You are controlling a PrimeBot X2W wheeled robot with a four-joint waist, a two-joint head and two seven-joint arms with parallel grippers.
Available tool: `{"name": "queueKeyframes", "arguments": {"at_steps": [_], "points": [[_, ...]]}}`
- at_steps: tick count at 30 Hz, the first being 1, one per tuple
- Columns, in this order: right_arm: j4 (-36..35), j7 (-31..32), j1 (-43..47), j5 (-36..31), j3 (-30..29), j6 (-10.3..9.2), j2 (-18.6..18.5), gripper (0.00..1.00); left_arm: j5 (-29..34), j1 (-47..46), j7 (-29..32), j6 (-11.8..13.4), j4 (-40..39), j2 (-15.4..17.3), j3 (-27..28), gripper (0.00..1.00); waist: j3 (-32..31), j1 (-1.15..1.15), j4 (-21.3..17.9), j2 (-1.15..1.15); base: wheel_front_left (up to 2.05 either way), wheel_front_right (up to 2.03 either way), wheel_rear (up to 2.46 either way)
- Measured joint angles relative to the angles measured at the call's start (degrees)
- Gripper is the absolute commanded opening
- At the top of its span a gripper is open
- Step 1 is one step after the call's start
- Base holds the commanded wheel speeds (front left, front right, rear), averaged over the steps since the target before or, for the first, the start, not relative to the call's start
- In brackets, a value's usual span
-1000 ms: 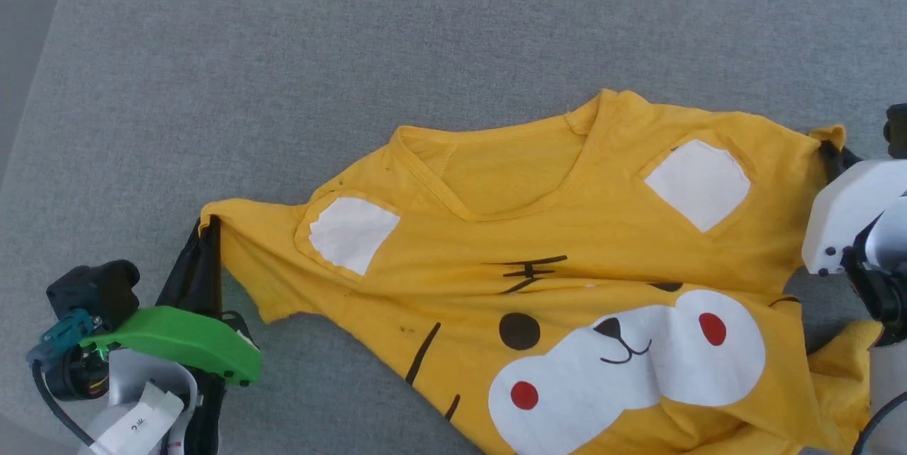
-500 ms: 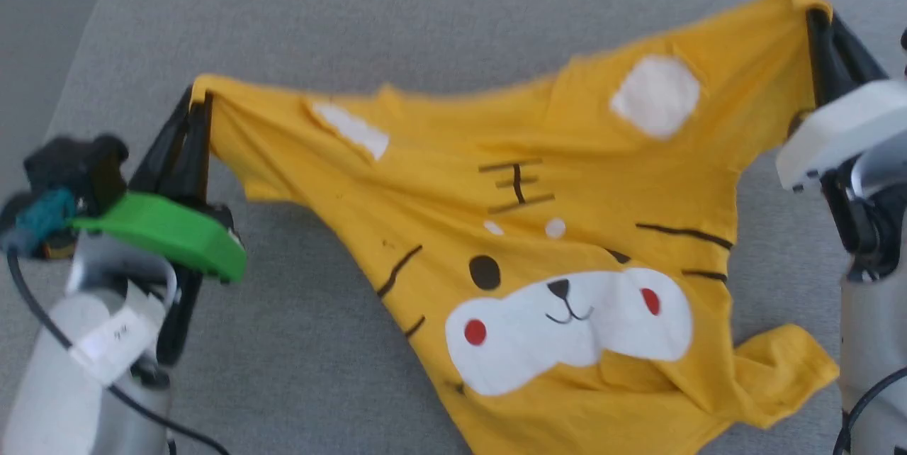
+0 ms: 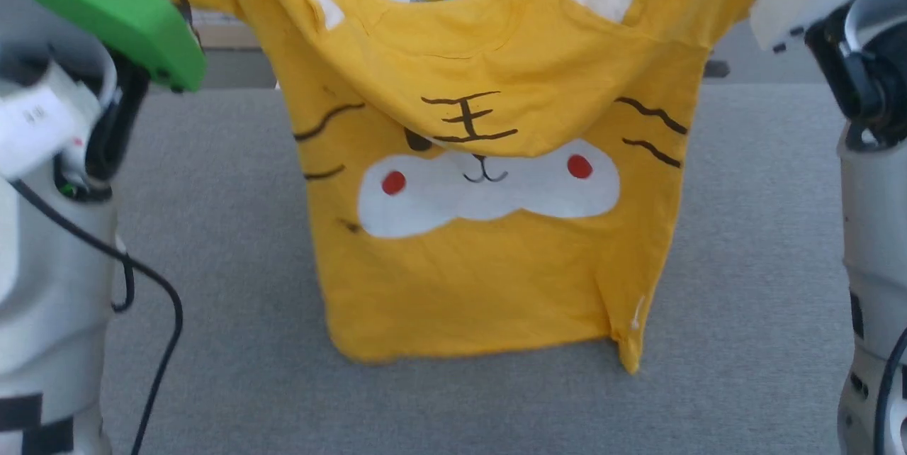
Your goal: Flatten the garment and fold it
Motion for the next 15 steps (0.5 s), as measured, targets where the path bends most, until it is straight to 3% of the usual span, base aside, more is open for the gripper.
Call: {"name": "queueKeyframes", "arguments": {"at_steps": [8, 15], "points": [[1.5, 6.6, -6.1, 5.3, 3.0, 0.01, -0.5, 0.00, -3.5, -7.5, 7.2, -0.5, 2.2, -0.7, -1.5, 0.00, -3.6, 0.00, -2.3, 0.00, 0.00, 0.00, 0.00], [5.5, 13.2, -11.6, 7.1, 2.2, 0.00, 2.3, 0.00, -6.3, -12.1, 13.1, 1.0, 5.3, -1.4, -0.7, 0.00, -2.1, 0.00, -3.4, 0.00, 0.00, 0.00, 0.00]]}}
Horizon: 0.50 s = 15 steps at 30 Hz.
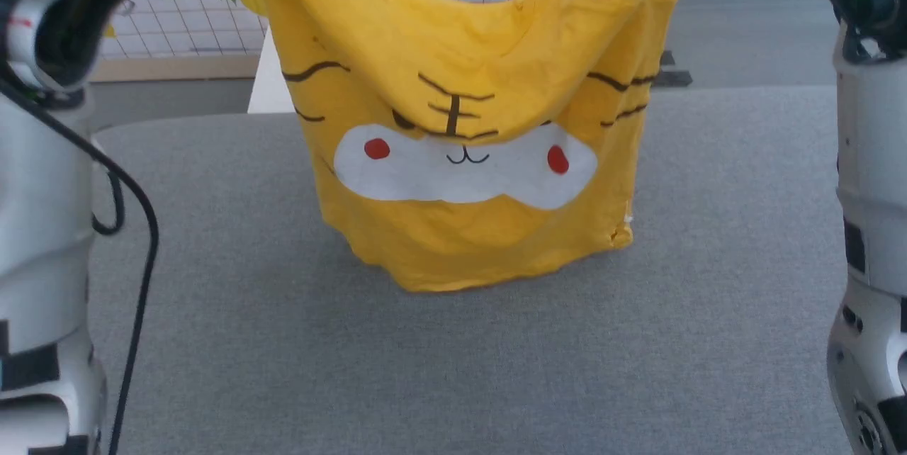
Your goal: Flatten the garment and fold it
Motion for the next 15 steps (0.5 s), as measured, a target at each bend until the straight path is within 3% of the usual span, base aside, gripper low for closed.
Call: {"name": "queueKeyframes", "arguments": {"at_steps": [7, 9, 10, 15], "points": [[7.7, 0.2, -11.9, -6.2, -3.2, 0.00, 2.8, 0.00, 1.6, -10.9, -0.1, 1.9, 5.1, 1.1, 1.2, 0.00, 6.1, 0.00, -0.6, 0.00, 0.00, 0.00, 0.00], [10.2, -1.2, -16.9, -9.0, -4.3, 0.00, 3.5, 0.00, 2.6, -15.9, -2.6, 2.6, 7.3, 1.0, 1.9, 0.00, 8.7, 0.00, -0.7, 0.00, 0.00, 0.00, 0.00], [13.7, -3.6, -23.7, -12.1, -6.6, 0.00, 4.0, 0.00, 3.7, -22.8, -6.6, 3.0, 10.5, 0.6, 2.2, 0.00, 12.6, 0.00, -1.0, 0.00, 0.00, 0.00, 0.00], [18.2, -7.9, -33.5, -14.1, -7.6, 0.00, 4.0, 0.00, 5.4, -32.3, -12.8, 3.5, 15.2, -1.2, 2.3, 0.00, 19.4, 0.01, -1.3, 0.00, 0.00, 0.00, 0.00]]}}
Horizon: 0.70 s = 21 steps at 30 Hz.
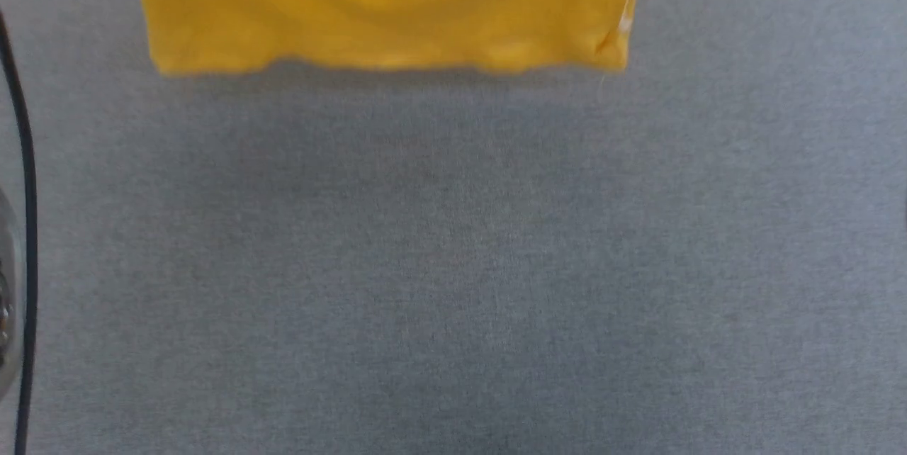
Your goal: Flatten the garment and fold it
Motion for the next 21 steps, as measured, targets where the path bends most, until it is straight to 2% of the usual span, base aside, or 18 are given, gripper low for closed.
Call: {"name": "queueKeyframes", "arguments": {"at_steps": [8, 11, 15, 21], "points": [[4.3, -8.0, -9.8, -4.0, 0.1, 0.00, 0.1, 0.00, 0.9, -9.6, -12.3, -0.4, 6.5, -1.1, 0.5, 0.00, 10.4, 0.01, 0.1, 0.00, 0.00, 0.00, 0.00], [4.9, -10.3, -11.0, -6.6, 0.1, 0.00, 0.1, 0.00, 0.9, -10.8, -16.5, -1.8, 8.2, -0.7, 0.8, 0.00, 13.7, 0.01, 0.3, 0.00, 0.00, 0.00, 0.00], [6.1, -13.4, -10.9, -10.6, 0.9, 0.00, 0.1, 0.00, 1.0, -10.4, -21.5, -3.8, 10.9, 0.3, 0.7, 0.00, 17.7, 0.01, 0.8, 0.00, 0.00, 0.00, 0.00], [8.0, -16.0, -8.0, -11.9, 3.3, 0.00, 0.1, 0.00, -0.4, -5.1, -26.2, -6.3, 13.0, 1.6, -1.3, 0.00, 21.7, 0.01, 2.1, 0.00, 0.00, 0.00, 0.00]]}}
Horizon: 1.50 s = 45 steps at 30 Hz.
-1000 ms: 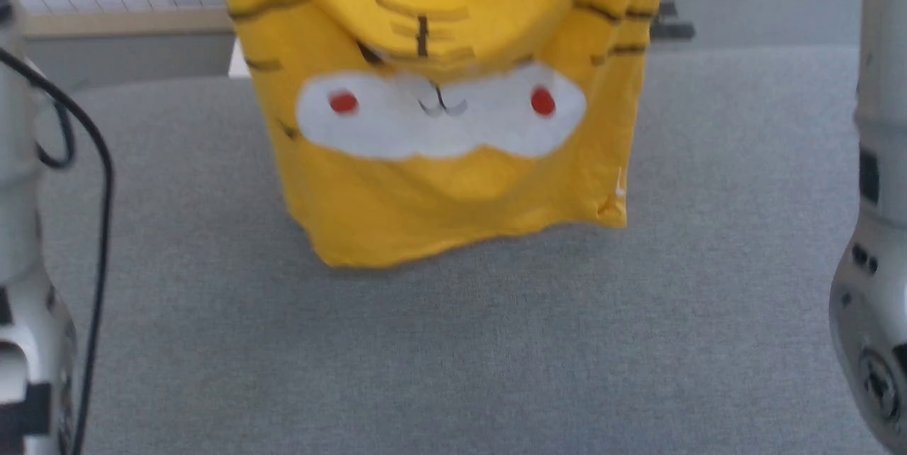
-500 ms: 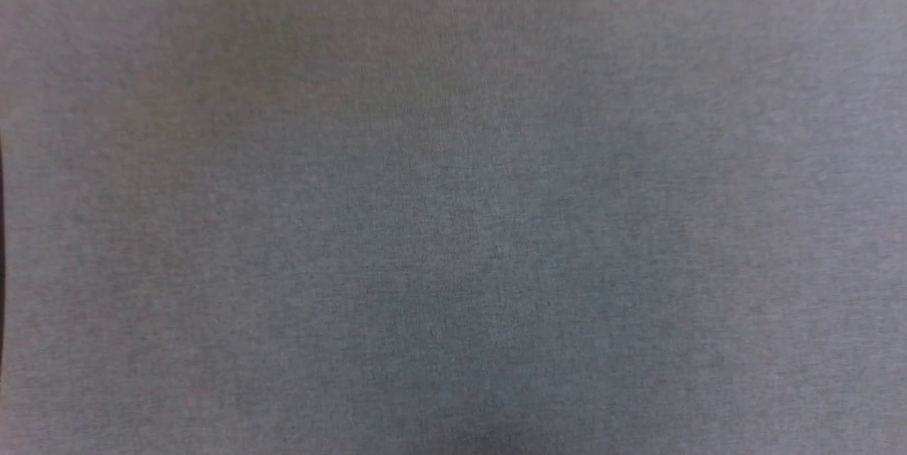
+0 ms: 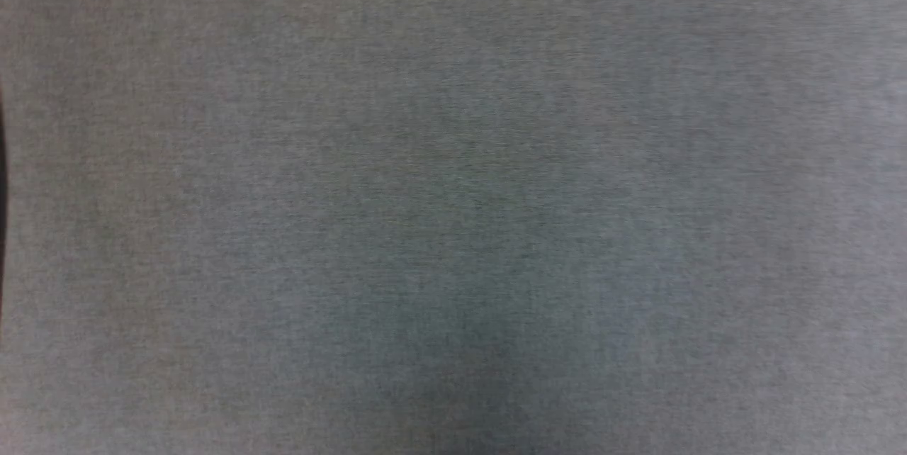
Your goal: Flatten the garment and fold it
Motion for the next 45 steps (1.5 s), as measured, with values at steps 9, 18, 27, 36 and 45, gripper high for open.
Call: {"name": "queueKeyframes", "arguments": {"at_steps": [9, 18, 27, 36, 45], "points": [[-4.2, -3.0, 12.3, 9.3, 7.6, 0.01, -1.9, 0.00, -10.7, 16.4, -2.9, -0.5, -11.5, 5.5, -9.5, 0.00, -2.3, -0.01, 1.9, 0.00, 0.00, 0.00, 0.00], [-29.1, 3.1, 39.4, 23.9, 9.2, 0.01, -11.2, 0.00, -20.6, 45.3, -2.8, 0.8, -30.6, 13.2, -8.4, 0.00, -9.4, -0.02, 2.5, 0.00, 0.00, 0.00, 0.00], [-48.5, 8.7, 71.9, 29.5, 4.9, 0.00, -11.4, 0.00, -22.1, 72.9, -4.7, 6.7, -41.8, 15.4, -7.8, 0.00, -17.7, -0.02, 3.2, 0.00, 0.00, 0.00, 0.00], [-51.7, 10.7, 93.6, 36.7, 10.8, 0.01, -11.9, 0.00, -24.3, 89.7, -3.8, 6.6, -41.8, 14.6, -14.3, 0.00, -25.6, -0.03, 3.3, 0.00, 0.00, 0.00, 0.00], [-50.1, 11.7, 108.8, 41.2, 6.4, 0.01, -19.1, 0.00, -28.1, 100.0, 2.4, 6.2, -38.9, 16.3, -19.1, 0.00, -32.0, -0.02, 3.4, 0.00, 0.00, 0.00, 0.00]]}}
